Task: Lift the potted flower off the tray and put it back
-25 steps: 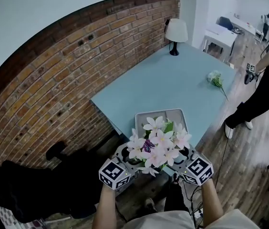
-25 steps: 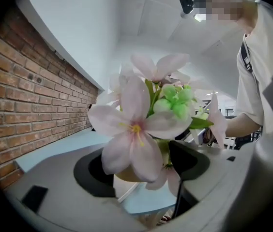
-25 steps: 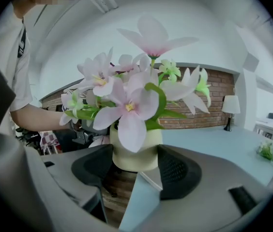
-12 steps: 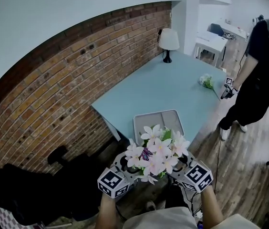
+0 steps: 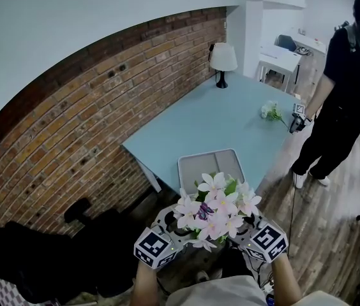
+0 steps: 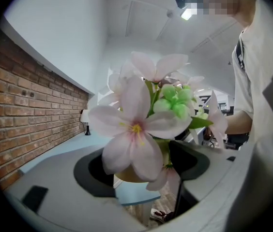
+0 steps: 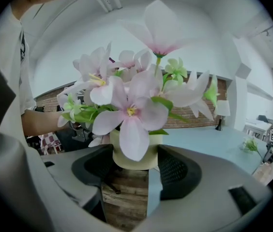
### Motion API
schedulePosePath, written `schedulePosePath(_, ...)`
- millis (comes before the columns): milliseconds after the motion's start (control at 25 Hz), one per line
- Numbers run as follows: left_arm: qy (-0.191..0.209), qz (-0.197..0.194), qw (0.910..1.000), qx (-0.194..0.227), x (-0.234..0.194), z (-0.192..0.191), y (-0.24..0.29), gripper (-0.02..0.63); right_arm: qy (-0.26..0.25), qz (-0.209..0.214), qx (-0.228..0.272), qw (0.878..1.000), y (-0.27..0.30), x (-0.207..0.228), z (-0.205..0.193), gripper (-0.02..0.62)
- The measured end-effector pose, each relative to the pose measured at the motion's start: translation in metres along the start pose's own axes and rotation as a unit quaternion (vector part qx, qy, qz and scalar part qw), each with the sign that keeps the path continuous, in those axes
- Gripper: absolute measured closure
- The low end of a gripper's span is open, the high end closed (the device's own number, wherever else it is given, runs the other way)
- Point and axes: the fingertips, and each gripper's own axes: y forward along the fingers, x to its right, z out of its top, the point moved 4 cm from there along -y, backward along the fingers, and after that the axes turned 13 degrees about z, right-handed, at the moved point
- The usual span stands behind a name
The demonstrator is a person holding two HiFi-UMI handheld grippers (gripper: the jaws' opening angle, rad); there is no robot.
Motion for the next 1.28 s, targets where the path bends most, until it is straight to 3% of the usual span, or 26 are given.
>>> schedulePosePath(600,-0.019,0.01,0.9997,-0.011,-0.002,-0.009,0.027,0.239,0.003,0.009,-0.008,1.0,-0.001,0.027,-0.01,0.287)
schedulePosePath(1000,-0.039,0.024,0.9984,-0.034,-0.025,-0.023,0.066,0.239,0.011,0.029,-0.021,0.999,0.015,0.074,-0.019,0.288)
schedulePosePath(1280,-0.062,0.055,0.9956,-0.045,-0.046,-0.037,0.094,0.239,0.016,0.06,-0.032,0.998,0.034,0.113,-0.025,0.288)
